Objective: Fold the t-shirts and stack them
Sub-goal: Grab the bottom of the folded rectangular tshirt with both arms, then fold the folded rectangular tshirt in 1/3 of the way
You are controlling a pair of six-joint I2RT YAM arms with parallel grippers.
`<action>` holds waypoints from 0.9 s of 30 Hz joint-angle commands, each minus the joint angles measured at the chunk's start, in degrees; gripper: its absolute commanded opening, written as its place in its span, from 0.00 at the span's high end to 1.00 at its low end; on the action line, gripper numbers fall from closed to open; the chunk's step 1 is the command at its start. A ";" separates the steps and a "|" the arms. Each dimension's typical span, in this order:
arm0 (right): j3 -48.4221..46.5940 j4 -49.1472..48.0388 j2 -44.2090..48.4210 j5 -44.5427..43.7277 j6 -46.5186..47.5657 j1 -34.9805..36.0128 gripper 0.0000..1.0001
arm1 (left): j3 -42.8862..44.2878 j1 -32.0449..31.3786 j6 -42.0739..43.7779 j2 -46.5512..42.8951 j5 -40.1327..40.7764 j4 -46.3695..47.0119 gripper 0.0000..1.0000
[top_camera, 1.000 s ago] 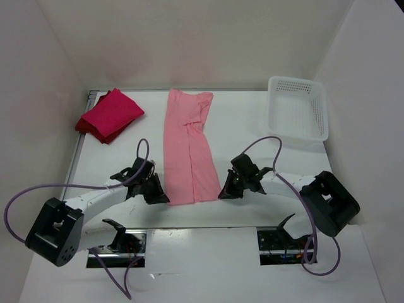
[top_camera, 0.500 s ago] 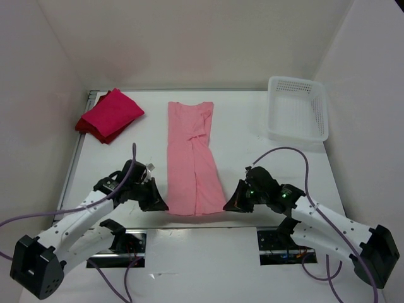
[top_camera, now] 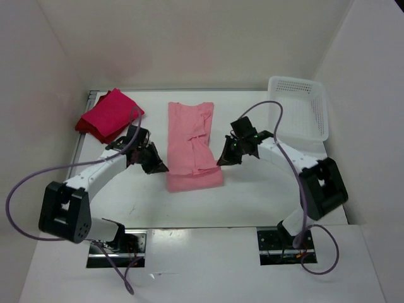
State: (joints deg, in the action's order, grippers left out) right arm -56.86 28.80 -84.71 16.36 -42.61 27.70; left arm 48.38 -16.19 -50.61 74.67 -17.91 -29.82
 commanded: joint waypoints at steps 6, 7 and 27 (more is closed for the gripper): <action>-20.11 -1.64 -19.77 -2.30 12.71 -2.65 1.00 | 15.68 4.31 5.52 16.19 4.64 9.17 1.00; -21.26 -1.64 -20.93 -2.30 12.73 -2.65 1.00 | 17.00 4.32 5.52 17.68 5.25 9.78 1.00; -38.24 -2.34 -35.01 -0.19 14.92 -7.84 0.62 | 26.68 8.27 7.63 25.90 7.09 21.38 0.33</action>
State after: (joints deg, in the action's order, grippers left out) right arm -92.07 28.05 -122.63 15.92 -28.45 19.99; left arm 73.25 -8.40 -43.48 106.76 -10.94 -13.56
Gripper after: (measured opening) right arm 0.360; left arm 0.644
